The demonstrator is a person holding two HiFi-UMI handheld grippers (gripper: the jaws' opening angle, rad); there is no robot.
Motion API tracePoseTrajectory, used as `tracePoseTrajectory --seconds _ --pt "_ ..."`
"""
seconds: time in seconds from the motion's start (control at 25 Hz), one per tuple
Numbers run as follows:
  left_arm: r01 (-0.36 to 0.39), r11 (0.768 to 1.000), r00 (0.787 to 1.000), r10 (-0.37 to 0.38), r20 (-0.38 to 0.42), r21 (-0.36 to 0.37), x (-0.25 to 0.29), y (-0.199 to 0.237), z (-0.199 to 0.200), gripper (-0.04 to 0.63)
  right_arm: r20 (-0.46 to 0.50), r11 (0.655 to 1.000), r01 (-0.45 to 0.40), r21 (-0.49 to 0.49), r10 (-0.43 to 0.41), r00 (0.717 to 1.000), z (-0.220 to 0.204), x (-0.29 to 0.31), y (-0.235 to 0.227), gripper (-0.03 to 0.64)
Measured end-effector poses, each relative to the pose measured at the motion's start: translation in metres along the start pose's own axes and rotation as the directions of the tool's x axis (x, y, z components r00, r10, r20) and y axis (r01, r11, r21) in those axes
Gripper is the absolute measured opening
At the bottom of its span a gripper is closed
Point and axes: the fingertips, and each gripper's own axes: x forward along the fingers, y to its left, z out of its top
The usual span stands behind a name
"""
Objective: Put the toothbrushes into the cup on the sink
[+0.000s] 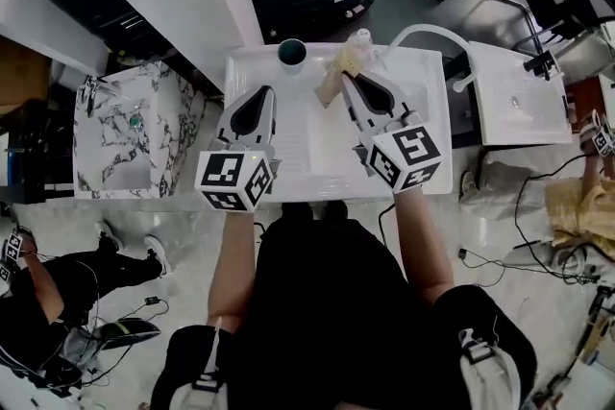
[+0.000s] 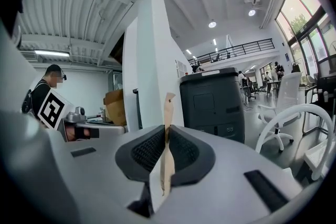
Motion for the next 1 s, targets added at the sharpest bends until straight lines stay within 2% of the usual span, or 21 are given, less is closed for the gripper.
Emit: tracePoseTrajectory --seconds 0.48,0.76,1.0 --pt "0.131 0.991 0.991 -0.131 -0.031 -0.011 0.035 0.052 0.001 0.015 0.029 0.995 0.105 -0.001 -0.105 0.994 0.012 0.071 -0.003 0.044" --pt "0.165 0.986 0.984 -0.166 -0.059 -0.025 0.052 0.059 -0.005 0.015 0.027 0.993 0.118 -0.006 -0.118 0.993 0.015 0.099 -0.005 0.044" --pt "0.157 0.986 0.984 -0.160 -0.073 -0.047 0.061 0.066 -0.012 0.015 -0.005 0.994 0.113 0.009 -0.113 0.994 0.003 0.119 -0.015 0.044"
